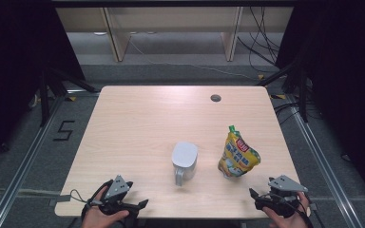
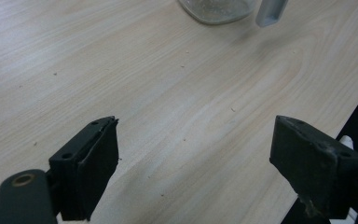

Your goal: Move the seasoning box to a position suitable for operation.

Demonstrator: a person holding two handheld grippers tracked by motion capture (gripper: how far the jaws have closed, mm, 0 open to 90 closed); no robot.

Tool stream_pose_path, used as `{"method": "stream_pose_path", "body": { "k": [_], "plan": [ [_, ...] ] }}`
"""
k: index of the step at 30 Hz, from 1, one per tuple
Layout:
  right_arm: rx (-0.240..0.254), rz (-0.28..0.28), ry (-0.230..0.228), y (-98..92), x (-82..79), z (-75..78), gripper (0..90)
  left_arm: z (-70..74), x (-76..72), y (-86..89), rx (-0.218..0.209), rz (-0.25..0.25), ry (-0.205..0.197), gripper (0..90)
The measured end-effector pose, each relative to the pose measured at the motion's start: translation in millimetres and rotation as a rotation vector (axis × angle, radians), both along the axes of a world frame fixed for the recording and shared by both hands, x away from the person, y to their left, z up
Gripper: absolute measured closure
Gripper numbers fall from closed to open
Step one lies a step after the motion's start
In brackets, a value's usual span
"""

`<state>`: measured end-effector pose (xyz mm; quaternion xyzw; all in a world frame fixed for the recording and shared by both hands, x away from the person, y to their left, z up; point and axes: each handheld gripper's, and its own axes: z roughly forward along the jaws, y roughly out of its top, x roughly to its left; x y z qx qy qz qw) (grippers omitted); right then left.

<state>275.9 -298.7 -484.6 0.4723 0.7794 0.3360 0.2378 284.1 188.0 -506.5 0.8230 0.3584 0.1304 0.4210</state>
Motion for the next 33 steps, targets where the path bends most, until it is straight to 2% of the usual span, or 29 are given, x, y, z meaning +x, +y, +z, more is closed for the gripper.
{"method": "stream_pose_path", "body": {
  "k": [3,6,7,8,9,10,12,13,14,19,20,22,23,25,26,27,28,29,30,32,33],
  "plan": [
    [-0.009,-0.001,-0.013,-0.6,0.1,0.1,19.3,0.0,0.1,0.0,0.002,0.002,-0.007,14.8],
    [-0.01,-0.011,-0.022,-0.9,0.0,0.7,19.3,2.1,1.8,2.9,0.045,-0.016,-0.023,14.9],
    [0.0,-0.005,-0.013,-0.7,0.2,0.5,19.3,2.3,2.0,3.1,0.046,-0.017,-0.025,14.9],
    [-0.009,-0.011,-0.032,-0.8,-0.1,1.1,19.5,2.2,1.3,2.5,0.036,-0.012,-0.019,14.9],
    [-0.009,-0.011,-0.032,-0.8,-0.1,1.1,19.5,1.8,0.0,1.4,0.023,0.006,0.001,14.9],
    [0.01,-0.006,-0.017,-0.1,-0.3,1.4,19.3,1.7,-0.4,0.6,0.013,0.007,0.001,14.9],
    [0.004,-0.008,-0.021,-0.1,-0.2,1.1,19.3,2.1,-0.5,0.3,0.013,0.009,0.003,14.9],
    [-0.007,-0.013,-0.033,-0.4,-0.1,1.1,19.4,2.3,0.2,1.6,0.03,0.014,-0.008,14.9],
    [0.011,-0.008,-0.014,0.0,-0.4,1.2,19.5,2.8,0.2,2.2,0.035,0.011,-0.007,14.9],
    [-0.008,-0.021,-0.022,-0.8,-0.7,2.4,19.8,3.5,0.5,2.5,0.03,0.02,0.0,14.9],
    [-0.015,-0.022,-0.029,-1.2,-0.6,2.2,19.7,3.0,0.6,2.1,0.015,0.019,-0.003,15.0],
    [-0.013,-0.023,-0.03,-1.2,-0.8,2.4,19.7,5.2,1.4,3.5,0.031,-0.002,-0.016,15.0],
    [-0.009,-0.025,-0.032,-1.2,-1.1,3.0,19.7,5.2,1.5,2.6,0.027,0.004,-0.024,15.1],
    [0.012,-0.025,-0.022,-0.4,-1.1,2.8,19.7,5.9,0.7,1.5,0.032,0.012,-0.008,15.2],
    [-0.002,-0.029,-0.028,-0.6,-1.3,3.1,19.8,5.9,2.2,1.1,0.034,0.0,-0.026,15.2],
    [-0.003,-0.03,-0.04,-0.4,-1.1,2.5,19.7,5.1,2.3,-1.4,0.015,0.017,-0.033,15.3],
    [0.013,-0.024,-0.022,0.5,-1.4,2.4,19.7,6.3,2.6,-1.6,0.033,0.004,-0.025,15.3],
    [0.013,-0.024,-0.025,0.6,-1.5,2.6,19.8,5.7,1.4,-5.2,0.015,0.034,-0.013,15.4],
    [0.005,-0.028,-0.037,0.4,-1.4,2.9,19.9,6.6,2.4,-5.9,0.031,0.022,-0.017,15.4],
    [0.019,-0.031,-0.022,0.5,-1.8,3.3,19.9,7.7,2.9,-10.9,0.009,0.014,-0.02,15.5],
    [0.018,-0.032,-0.023,0.3,-1.8,3.4,19.8,8.2,2.9,-14.9,-0.013,0.027,-0.018,15.7]
  ]
}}
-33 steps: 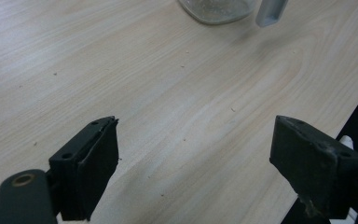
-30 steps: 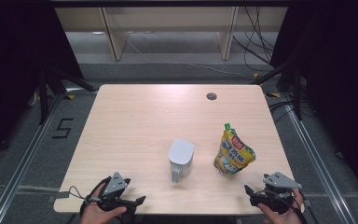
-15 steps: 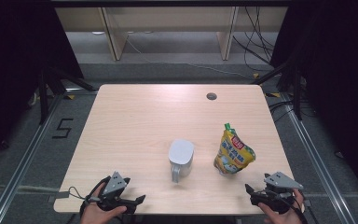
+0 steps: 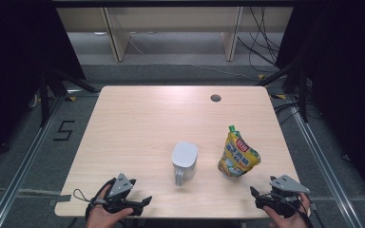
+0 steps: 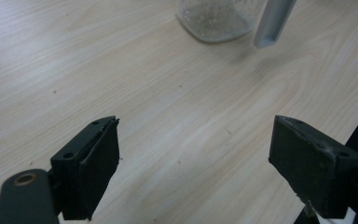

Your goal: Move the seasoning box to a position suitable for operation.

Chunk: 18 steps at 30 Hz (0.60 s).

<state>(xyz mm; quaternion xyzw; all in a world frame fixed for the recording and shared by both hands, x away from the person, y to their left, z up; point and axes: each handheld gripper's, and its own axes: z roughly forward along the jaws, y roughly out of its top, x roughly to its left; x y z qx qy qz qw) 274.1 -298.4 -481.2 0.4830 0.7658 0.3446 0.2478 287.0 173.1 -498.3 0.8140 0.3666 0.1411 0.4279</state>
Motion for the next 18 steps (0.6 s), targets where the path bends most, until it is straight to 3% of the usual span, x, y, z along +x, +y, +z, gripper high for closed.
{"method": "stream_pose_path", "body": {
  "k": [2,3,5,8,9,10,17,18],
  "plan": [
    [0.001,0.001,-0.001,0.0,0.1,0.0,19.8,3.1,2.5,-1.9,0.027,-0.034,-0.01,15.9],
    [0.002,-0.001,-0.001,0.4,0.1,-0.2,19.8,2.3,2.5,-5.7,-0.003,-0.017,-0.007,15.8],
    [0.004,-0.001,-0.009,0.5,0.0,-0.2,19.7,3.7,3.6,-9.2,0.007,-0.022,-0.005,15.8],
    [0.005,-0.007,-0.024,0.6,0.0,-0.3,19.7,4.4,6.0,-16.1,-0.01,-0.034,-0.011,15.8],
    [0.003,-0.009,-0.027,0.4,0.0,-0.2,19.7,6.2,6.9,-16.3,0.018,-0.042,-0.004,15.8],
    [0.0,-0.01,-0.032,0.0,0.1,-0.1,19.7,5.4,7.1,-20.2,-0.011,-0.031,-0.008,15.9],
    [-0.006,-0.013,-0.048,-0.3,0.8,-0.4,19.7,6.9,13.9,-35.4,-0.012,-0.039,-0.021,15.1],
    [0.012,-0.01,-0.027,0.8,0.5,-0.4,19.6,7.5,14.5,-37.3,0.008,-0.036,-0.023,15.1]
  ]
}}
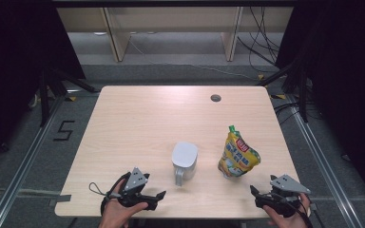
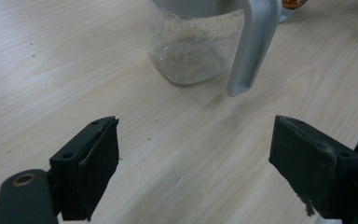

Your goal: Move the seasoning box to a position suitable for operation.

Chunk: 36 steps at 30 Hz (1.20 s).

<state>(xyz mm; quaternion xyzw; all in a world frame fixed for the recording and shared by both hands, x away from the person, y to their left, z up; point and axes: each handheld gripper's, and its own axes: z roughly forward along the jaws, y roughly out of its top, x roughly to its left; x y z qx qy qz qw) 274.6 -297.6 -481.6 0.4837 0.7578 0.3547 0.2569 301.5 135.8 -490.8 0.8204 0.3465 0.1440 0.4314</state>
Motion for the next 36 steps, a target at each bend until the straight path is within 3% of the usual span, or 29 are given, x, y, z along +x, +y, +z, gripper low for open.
{"method": "stream_pose_path", "body": {
  "k": [5,7,13,15,17,19,22,23,24,26,27,28,29,30,31,32,36],
  "plan": [
    [-0.001,0.011,0.005,0.4,0.2,-0.6,19.2,1.7,1.9,-17.2,-0.039,-0.002,-0.01,16.2],
    [-0.003,0.007,0.001,0.1,0.3,-0.6,19.2,3.0,2.4,-24.6,-0.064,-0.003,-0.017,22.1],
    [0.004,0.018,0.003,1.1,0.3,-1.0,19.2,6.5,5.0,-41.0,-0.044,-0.06,-0.061,40.8],
    [0.0,0.024,0.007,1.1,0.5,-1.1,19.2,6.7,4.8,-46.3,-0.053,-0.04,-0.059,44.5],
    [0.005,0.022,0.01,1.0,0.4,-1.2,19.2,8.0,8.2,-47.7,-0.03,-0.062,-0.075,48.4],
    [0.003,0.023,0.009,0.7,0.3,-1.2,19.3,7.1,7.8,-52.9,-0.059,-0.052,-0.063,52.3],
    [0.008,0.026,0.011,1.1,0.5,-1.5,19.2,8.5,10.3,-54.0,-0.043,-0.075,-0.059,57.5],
    [0.005,0.033,0.004,1.2,0.6,-1.6,19.2,7.6,9.6,-56.1,-0.054,-0.062,-0.051,58.7],
    [-0.003,0.032,0.008,1.5,0.3,-1.0,19.2,8.3,9.8,-56.8,-0.034,-0.063,-0.056,59.8],
    [-0.006,0.033,0.008,1.8,0.5,-1.2,19.3,7.8,10.6,-59.9,-0.033,-0.068,-0.064,60.9],
    [-0.008,0.035,0.007,1.7,0.5,-1.4,19.2,8.7,10.6,-60.7,-0.008,-0.061,-0.066,61.4],
    [-0.007,0.036,0.007,1.8,0.5,-1.3,19.2,7.5,11.6,-62.5,-0.025,-0.064,-0.071,62.8],
    [-0.005,0.036,0.006,1.8,0.4,-1.2,19.2,9.0,13.5,-60.9,0.014,-0.079,-0.08,64.1],
    [-0.003,0.034,0.007,2.0,0.3,-1.1,19.2,7.8,13.6,-63.1,-0.021,-0.06,-0.063,65.2],
    [-0.005,0.035,0.007,1.9,0.4,-1.2,19.2,7.2,14.8,-62.8,-0.022,-0.061,-0.068,66.8],
    [-0.006,0.036,0.007,1.8,0.5,-1.3,19.3,8.3,15.8,-61.2,0.003,-0.065,-0.069,67.4],
    [-0.005,0.037,0.007,2.2,0.4,-1.3,19.2,6.5,15.4,-63.5,-0.025,-0.058,-0.084,68.0]
  ]
}}
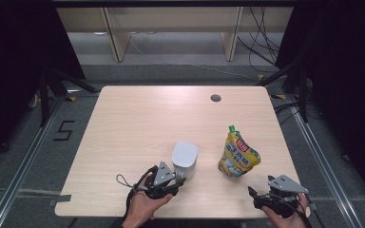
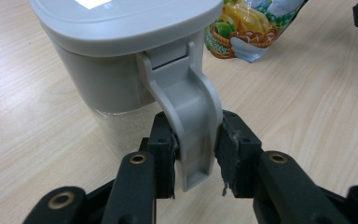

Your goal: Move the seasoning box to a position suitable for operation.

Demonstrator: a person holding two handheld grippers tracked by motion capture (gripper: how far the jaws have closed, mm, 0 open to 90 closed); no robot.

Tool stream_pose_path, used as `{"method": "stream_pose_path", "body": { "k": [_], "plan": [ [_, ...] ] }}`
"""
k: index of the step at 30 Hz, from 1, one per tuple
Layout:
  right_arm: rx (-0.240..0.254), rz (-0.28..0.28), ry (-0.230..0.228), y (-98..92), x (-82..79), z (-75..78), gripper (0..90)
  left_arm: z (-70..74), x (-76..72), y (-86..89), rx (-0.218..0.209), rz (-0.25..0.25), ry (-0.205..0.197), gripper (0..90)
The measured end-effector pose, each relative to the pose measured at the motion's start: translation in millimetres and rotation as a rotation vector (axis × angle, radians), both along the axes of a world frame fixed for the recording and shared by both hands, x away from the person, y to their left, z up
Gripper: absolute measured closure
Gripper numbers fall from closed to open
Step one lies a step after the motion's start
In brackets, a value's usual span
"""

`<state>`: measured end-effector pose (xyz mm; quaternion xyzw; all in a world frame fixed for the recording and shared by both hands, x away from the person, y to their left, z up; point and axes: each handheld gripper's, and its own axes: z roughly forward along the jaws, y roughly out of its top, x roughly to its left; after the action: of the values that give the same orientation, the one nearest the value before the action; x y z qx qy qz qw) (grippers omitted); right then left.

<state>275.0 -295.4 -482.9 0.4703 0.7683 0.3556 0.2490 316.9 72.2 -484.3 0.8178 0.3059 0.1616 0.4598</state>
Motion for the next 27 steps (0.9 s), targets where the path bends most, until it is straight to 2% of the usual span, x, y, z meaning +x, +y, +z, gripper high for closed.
{"method": "stream_pose_path", "body": {
  "k": [1,3,4,5,6,7,8,9,10,11,12,13,14,18,19,21,22,23,25,27],
  "plan": [
    [0.008,0.002,-0.001,0.3,0.2,-0.6,19.2,-0.4,-0.6,0.2,-0.019,0.016,0.02,68.4],
    [0.005,0.005,-0.003,0.1,0.2,-0.6,19.2,-0.3,0.4,2.5,-0.008,0.001,0.009,68.7],
    [0.005,0.005,-0.004,0.1,0.2,-0.5,19.3,-0.1,-0.7,3.7,-0.001,0.009,0.022,68.6],
    [0.004,0.005,-0.004,0.0,0.1,-0.5,19.3,0.4,0.1,4.9,-0.001,0.002,0.013,68.6],
    [0.004,0.005,-0.004,0.0,0.1,-0.5,19.2,0.0,-0.2,6.3,-0.012,0.007,0.024,68.6],
    [0.004,0.007,-0.004,-0.1,0.2,-0.5,19.2,0.7,-0.5,9.3,0.005,0.011,0.03,68.5],
    [0.004,0.006,-0.004,0.0,0.1,-0.6,19.2,0.2,-1.2,10.4,-0.015,0.019,0.032,68.4],
    [0.005,0.006,-0.003,-0.1,0.1,-0.7,19.3,1.2,-1.2,14.1,0.009,0.014,0.027,68.3],
    [0.004,0.006,-0.003,-0.2,0.1,-0.7,19.3,1.5,-1.3,16.9,0.015,0.009,0.029,68.3],
    [-0.006,0.005,-0.014,-0.8,0.3,-0.6,19.2,2.0,-1.9,19.0,0.02,0.013,0.026,68.2],
    [0.004,0.006,-0.001,-0.3,0.1,-0.7,19.2,1.7,-2.6,20.2,0.009,0.017,0.035,68.1],
    [0.002,0.006,-0.005,-0.6,0.4,-0.8,19.2,2.5,-2.5,23.1,0.029,0.013,0.022,68.1],
    [0.002,0.006,-0.004,-0.6,0.4,-0.8,19.2,1.9,-3.0,24.2,0.013,0.024,0.024,68.0],
    [0.002,0.007,-0.004,-0.6,0.2,-0.6,19.3,3.0,-1.7,35.9,0.045,0.031,0.018,68.0],
    [-0.007,0.005,-0.016,-0.9,0.5,-0.7,19.2,3.3,-1.2,38.5,0.045,0.043,0.015,68.0],
    [0.004,0.006,-0.002,-0.3,0.2,-0.8,19.3,2.5,0.1,42.6,0.023,0.062,0.017,68.0],
    [0.003,0.006,-0.003,-0.3,0.2,-0.8,19.2,3.3,1.9,46.1,0.043,0.059,0.0,68.0],
    [-0.001,0.006,-0.009,-0.5,0.4,-0.8,19.2,3.6,2.5,48.7,0.05,0.066,0.009,68.0],
    [0.005,0.006,-0.002,-0.1,0.3,-0.9,19.3,3.3,4.4,50.5,0.039,0.079,-0.003,67.8],
    [0.003,0.007,-0.004,0.2,0.3,-1.0,19.3,4.7,6.8,54.2,0.082,0.096,-0.032,67.7]
  ]
}}
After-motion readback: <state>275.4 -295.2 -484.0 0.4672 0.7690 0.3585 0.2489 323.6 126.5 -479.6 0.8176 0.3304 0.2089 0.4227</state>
